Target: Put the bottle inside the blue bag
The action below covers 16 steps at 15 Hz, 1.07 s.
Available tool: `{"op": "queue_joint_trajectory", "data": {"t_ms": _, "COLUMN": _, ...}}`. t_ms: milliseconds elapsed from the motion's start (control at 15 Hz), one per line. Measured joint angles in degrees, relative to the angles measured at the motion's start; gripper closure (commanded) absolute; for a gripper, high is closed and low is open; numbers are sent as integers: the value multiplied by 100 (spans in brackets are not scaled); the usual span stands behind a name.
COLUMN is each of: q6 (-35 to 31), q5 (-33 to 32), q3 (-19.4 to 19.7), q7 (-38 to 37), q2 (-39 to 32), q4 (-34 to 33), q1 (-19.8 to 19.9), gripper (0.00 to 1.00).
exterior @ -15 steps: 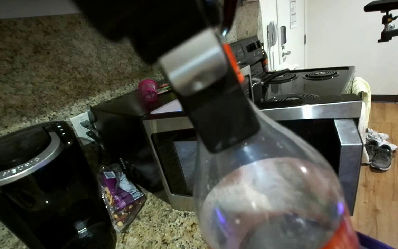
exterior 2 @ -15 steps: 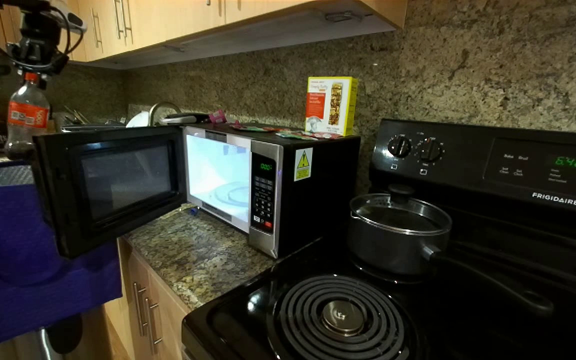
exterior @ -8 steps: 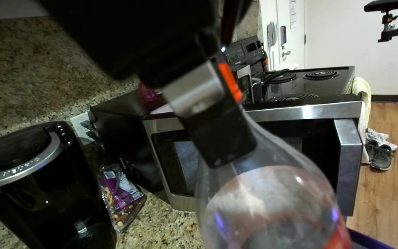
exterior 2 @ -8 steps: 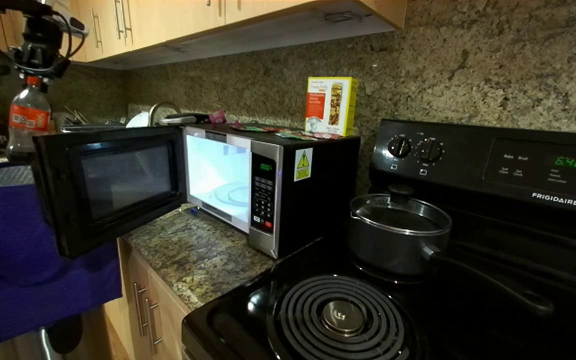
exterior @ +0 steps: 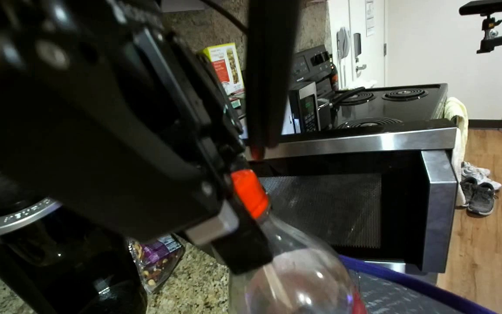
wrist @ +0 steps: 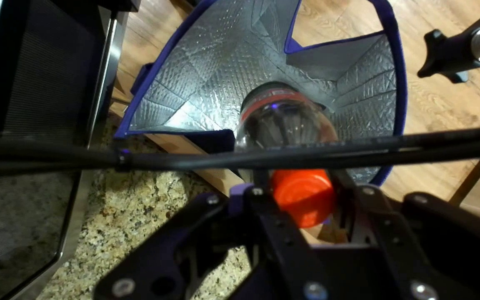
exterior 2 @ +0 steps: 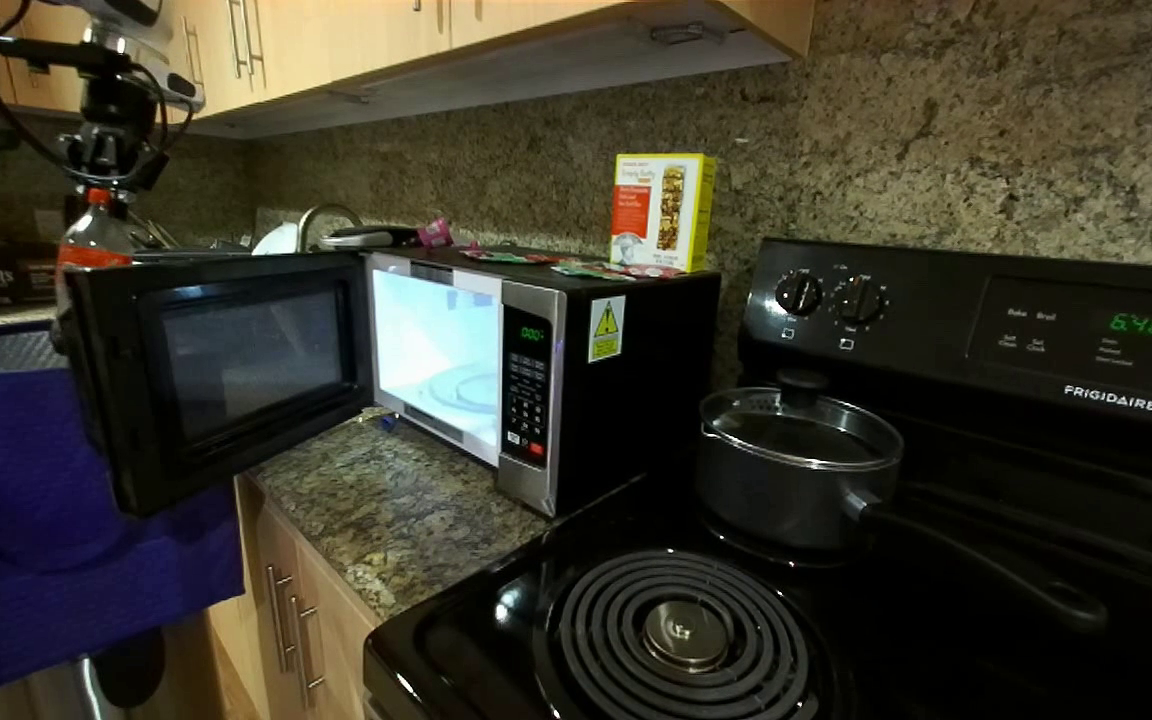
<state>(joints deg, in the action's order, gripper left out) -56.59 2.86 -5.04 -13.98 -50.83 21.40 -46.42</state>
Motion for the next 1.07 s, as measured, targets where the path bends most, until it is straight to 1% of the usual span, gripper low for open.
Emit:
{"op": "queue_joint_trajectory", "data": {"t_ms": 467, "q6": 62, "q5": 2, "q3": 6, "q7": -558, "q2": -309, "q4": 1, "q1": 15, "gripper": 85}}
{"op": "queue_joint_trajectory", "data": {"t_ms": 867, "q6": 26, "q5": -1, "q3": 20, "q7": -570, "q2": -441, "q4": -1, "q1": 4, "gripper": 85}}
{"op": "queue_joint_trajectory", "data": {"t_ms": 1067, "q6": -159, "q5": -13, "q3": 64, "q7": -570, "q2": -501, "q4": -1, "q1": -58, "gripper": 85}}
